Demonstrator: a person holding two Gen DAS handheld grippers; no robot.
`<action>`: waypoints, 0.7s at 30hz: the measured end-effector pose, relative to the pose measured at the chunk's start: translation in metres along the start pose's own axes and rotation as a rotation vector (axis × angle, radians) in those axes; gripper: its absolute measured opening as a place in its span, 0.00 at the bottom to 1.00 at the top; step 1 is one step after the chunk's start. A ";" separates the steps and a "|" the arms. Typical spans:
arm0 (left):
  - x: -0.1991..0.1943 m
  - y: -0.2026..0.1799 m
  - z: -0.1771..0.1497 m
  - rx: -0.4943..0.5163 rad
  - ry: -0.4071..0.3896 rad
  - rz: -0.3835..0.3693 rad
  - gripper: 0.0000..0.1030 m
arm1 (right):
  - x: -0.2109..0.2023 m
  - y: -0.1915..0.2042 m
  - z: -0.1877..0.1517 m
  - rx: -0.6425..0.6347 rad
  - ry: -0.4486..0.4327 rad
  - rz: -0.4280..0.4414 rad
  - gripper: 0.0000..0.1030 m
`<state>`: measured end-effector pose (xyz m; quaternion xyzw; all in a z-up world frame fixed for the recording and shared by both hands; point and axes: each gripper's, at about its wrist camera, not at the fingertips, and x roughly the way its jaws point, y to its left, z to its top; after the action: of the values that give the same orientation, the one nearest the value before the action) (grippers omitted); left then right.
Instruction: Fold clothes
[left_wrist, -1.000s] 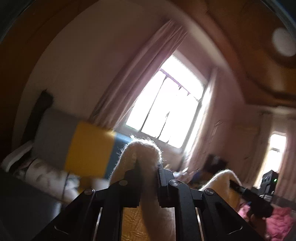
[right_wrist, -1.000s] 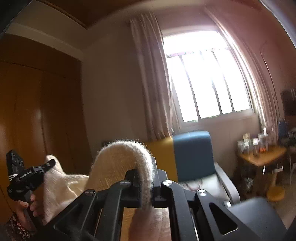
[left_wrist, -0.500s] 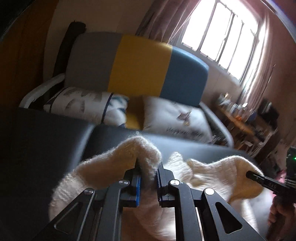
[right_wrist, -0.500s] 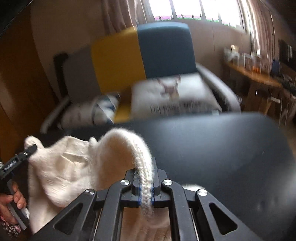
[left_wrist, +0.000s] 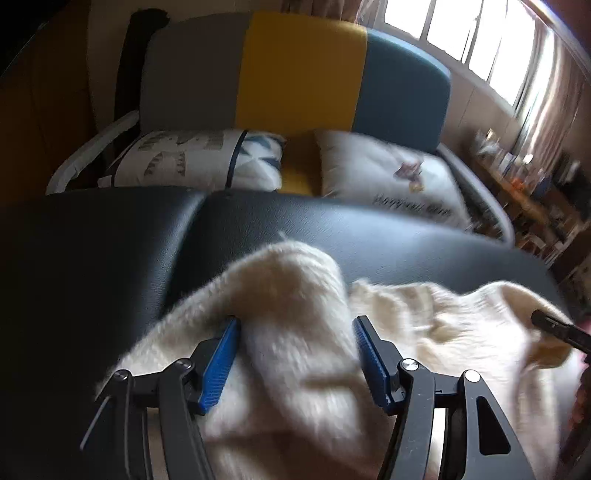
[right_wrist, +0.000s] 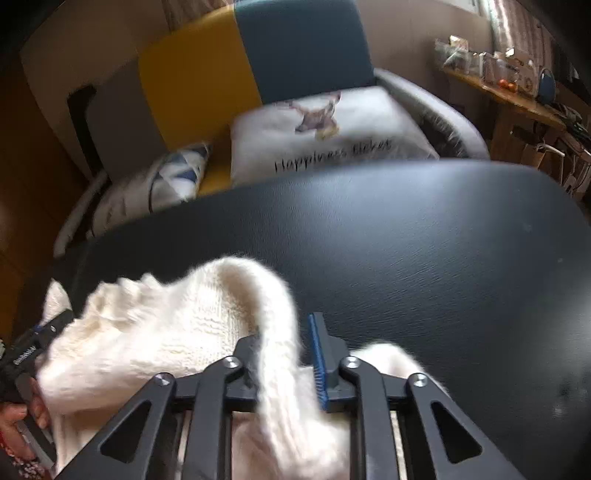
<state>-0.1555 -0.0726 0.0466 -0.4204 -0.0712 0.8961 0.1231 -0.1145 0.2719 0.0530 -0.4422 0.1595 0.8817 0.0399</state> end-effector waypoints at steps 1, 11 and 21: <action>-0.014 0.002 -0.004 -0.018 -0.013 -0.041 0.70 | -0.017 -0.005 -0.001 0.014 -0.020 0.017 0.21; -0.082 -0.048 -0.088 0.169 -0.039 -0.101 0.85 | -0.139 -0.021 -0.092 -0.027 0.009 0.037 0.25; -0.047 -0.072 -0.149 0.274 0.029 0.142 0.87 | -0.177 0.019 -0.201 -0.151 0.178 0.134 0.25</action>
<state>0.0001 -0.0133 0.0034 -0.4165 0.0834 0.8977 0.1168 0.1432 0.2027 0.0856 -0.5090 0.1246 0.8491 -0.0668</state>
